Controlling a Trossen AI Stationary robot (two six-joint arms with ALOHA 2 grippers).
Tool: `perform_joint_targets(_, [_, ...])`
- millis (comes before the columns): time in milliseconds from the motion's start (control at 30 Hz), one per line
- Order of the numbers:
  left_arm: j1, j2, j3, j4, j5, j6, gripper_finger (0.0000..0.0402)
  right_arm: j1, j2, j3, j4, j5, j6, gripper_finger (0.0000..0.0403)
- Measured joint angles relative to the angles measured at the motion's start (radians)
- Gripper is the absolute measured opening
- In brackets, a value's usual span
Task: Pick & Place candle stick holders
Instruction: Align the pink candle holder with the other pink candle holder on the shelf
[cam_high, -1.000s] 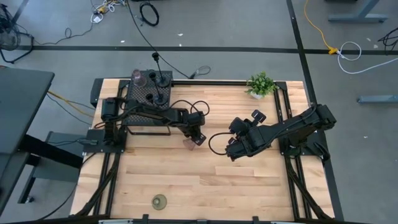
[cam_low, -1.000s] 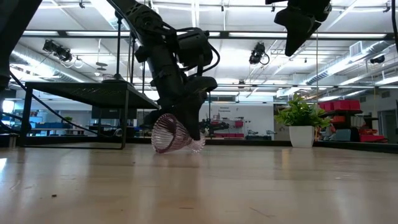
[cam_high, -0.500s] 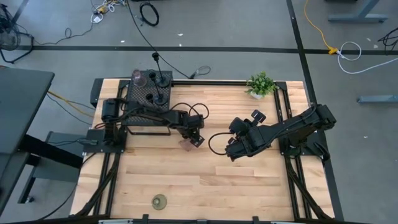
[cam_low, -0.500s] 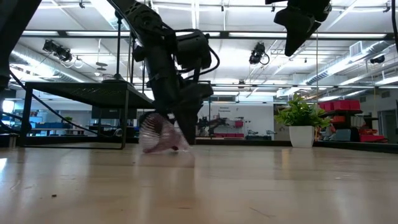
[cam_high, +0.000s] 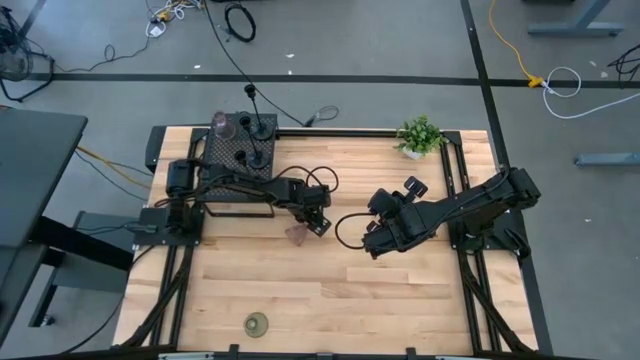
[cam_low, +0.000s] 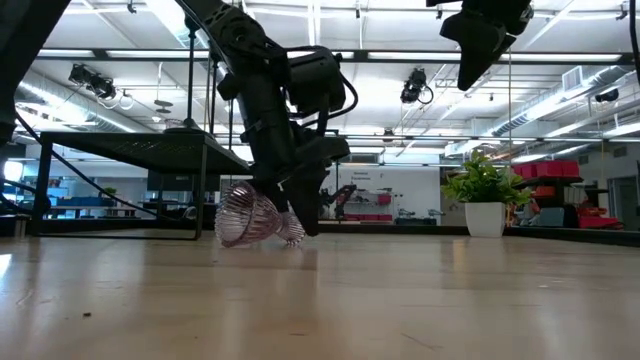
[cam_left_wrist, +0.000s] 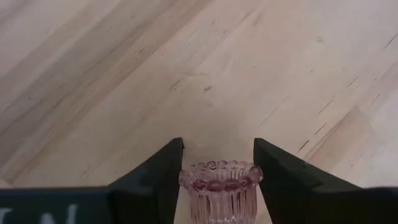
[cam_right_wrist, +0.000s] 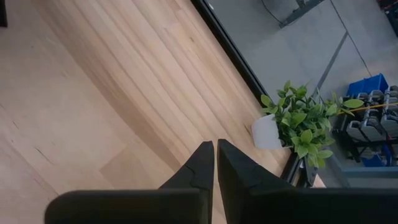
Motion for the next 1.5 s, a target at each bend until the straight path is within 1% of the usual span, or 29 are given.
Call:
perform_joint_targets(33, [0.0,0.0,0.0,-0.001,-0.001,0.002,0.0177,0.0,0.0,0.0,0.0,0.0,0.0,0.0022])
perform_joint_targets(333, [0.001,0.002,0.018,-0.019,0.017,-0.01,0.0176,0.0,0.0,0.0,0.006,0.001,0.0,0.0022])
perform_joint_targets(433, [-0.001,0.006,0.07,-0.064,0.021,0.016,0.0176,0.0,0.0,0.0,0.007,0.0,0.0,0.0022])
perform_joint_targets(600, [-0.024,0.016,0.17,-0.19,-0.015,0.097,0.0176,0.0,0.0,0.0,0.006,0.001,-0.002,0.0022])
perform_joint_targets(700, [-0.038,0.009,0.219,-0.183,-0.02,0.129,0.0176,0.0,0.0,0.0,0.006,0.001,-0.003,0.0022])
perform_joint_targets(933, [-0.065,0.008,0.31,-0.229,-0.045,0.182,0.0176,0.0,0.0,0.0,0.005,0.002,-0.001,0.0022])
perform_joint_targets(1167, [-0.087,0.007,0.387,-0.345,-0.123,0.219,0.0176,0.0,0.0,0.0,0.008,0.003,0.0,0.0022])
perform_joint_targets(1333, [-0.116,0.006,0.458,-0.384,-0.148,0.25,0.0176,0.0,0.0,0.0,0.009,0.003,0.0,0.0022])
perform_joint_targets(1400, [-0.13,0.006,0.49,-0.432,-0.163,0.262,0.0176,0.0,0.0,0.0,0.009,0.003,0.0,0.0022])
perform_joint_targets(1500, [-0.153,0.005,0.542,-0.484,-0.213,0.277,0.0176,0.0,0.0,0.0,0.009,0.003,0.0,0.0022])
